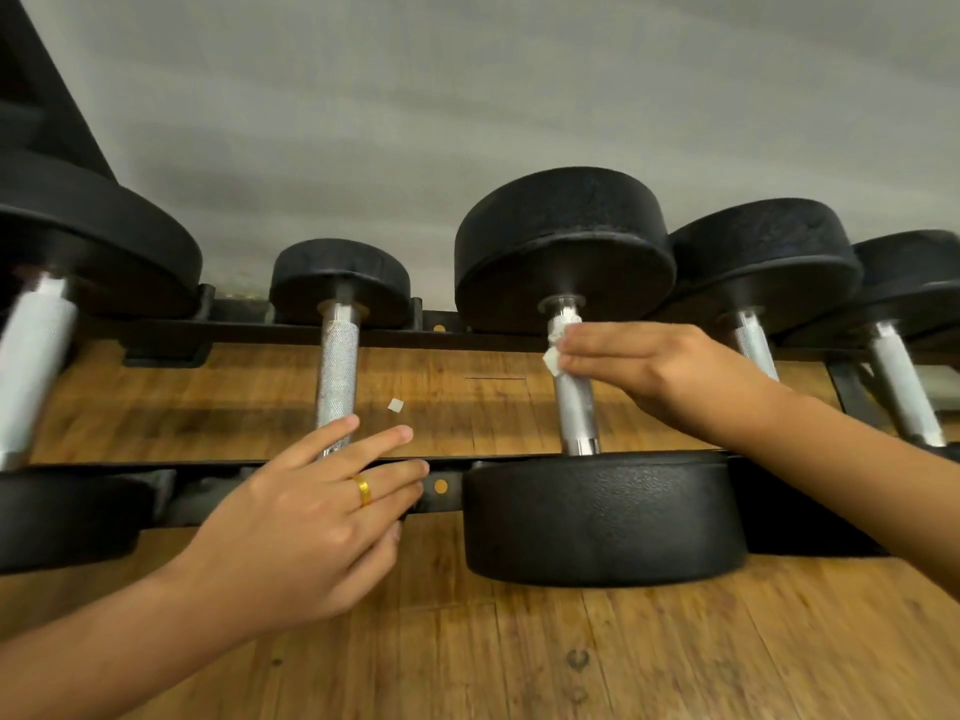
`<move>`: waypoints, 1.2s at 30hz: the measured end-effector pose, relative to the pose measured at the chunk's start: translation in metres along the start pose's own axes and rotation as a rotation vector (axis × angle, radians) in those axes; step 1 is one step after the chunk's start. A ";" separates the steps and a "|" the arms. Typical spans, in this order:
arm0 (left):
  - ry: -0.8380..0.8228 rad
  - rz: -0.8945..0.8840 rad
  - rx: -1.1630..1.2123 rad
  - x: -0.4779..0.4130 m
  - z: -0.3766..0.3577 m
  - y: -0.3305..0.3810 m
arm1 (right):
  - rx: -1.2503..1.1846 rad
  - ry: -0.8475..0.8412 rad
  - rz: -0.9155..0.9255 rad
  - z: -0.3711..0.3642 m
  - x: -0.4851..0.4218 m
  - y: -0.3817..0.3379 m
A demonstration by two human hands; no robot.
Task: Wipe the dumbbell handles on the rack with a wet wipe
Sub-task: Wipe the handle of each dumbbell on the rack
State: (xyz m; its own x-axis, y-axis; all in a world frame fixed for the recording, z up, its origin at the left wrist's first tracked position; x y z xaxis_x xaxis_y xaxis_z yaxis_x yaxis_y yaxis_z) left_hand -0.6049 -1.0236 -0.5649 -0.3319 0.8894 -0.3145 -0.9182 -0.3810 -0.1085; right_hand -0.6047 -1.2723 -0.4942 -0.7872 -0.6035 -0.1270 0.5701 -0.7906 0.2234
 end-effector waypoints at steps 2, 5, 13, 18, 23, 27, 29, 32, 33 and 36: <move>0.000 0.001 0.005 0.000 0.000 0.000 | 0.012 -0.111 0.059 -0.005 0.002 0.005; -0.004 0.001 0.009 -0.001 -0.001 -0.001 | 0.082 -0.111 0.064 -0.004 -0.005 0.016; 0.009 -0.003 0.003 0.000 -0.001 0.000 | 0.070 -0.167 0.254 -0.002 -0.002 0.011; 0.027 -0.003 -0.023 -0.001 -0.001 0.000 | 0.001 -0.126 0.158 0.003 -0.012 0.013; 0.045 -0.013 -0.032 0.000 -0.001 -0.001 | 0.000 -0.308 0.417 0.000 0.008 -0.019; 0.060 -0.005 -0.039 0.000 -0.001 -0.001 | 0.017 -0.228 0.277 0.012 -0.009 0.014; 0.062 -0.004 -0.052 -0.001 -0.002 -0.001 | -0.027 -0.244 0.255 0.010 -0.010 0.012; 0.044 0.005 -0.051 0.000 -0.001 -0.003 | -0.099 -0.327 0.374 0.003 0.002 -0.018; 0.041 0.010 -0.050 0.000 0.000 -0.002 | -0.098 -0.352 0.412 0.002 0.004 -0.024; 0.050 0.017 -0.038 0.006 -0.004 0.001 | -0.052 -0.353 0.489 -0.001 0.001 -0.026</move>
State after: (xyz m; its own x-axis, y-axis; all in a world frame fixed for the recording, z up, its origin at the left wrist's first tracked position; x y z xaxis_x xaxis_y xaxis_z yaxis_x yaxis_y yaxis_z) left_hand -0.6070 -1.0200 -0.5706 -0.3354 0.8692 -0.3632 -0.9033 -0.4061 -0.1379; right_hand -0.6199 -1.2525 -0.5007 -0.4563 -0.8344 0.3090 0.8893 -0.4395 0.1264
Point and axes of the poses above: each hand's wrist, its own x-axis away from the middle knuckle, its own z-axis out of the back of the hand, y = z × x, the point moved 7 cm from there along -x, towards the middle knuckle, and after that the axes turned 4 degrees about -y, right-handed, at the moved point
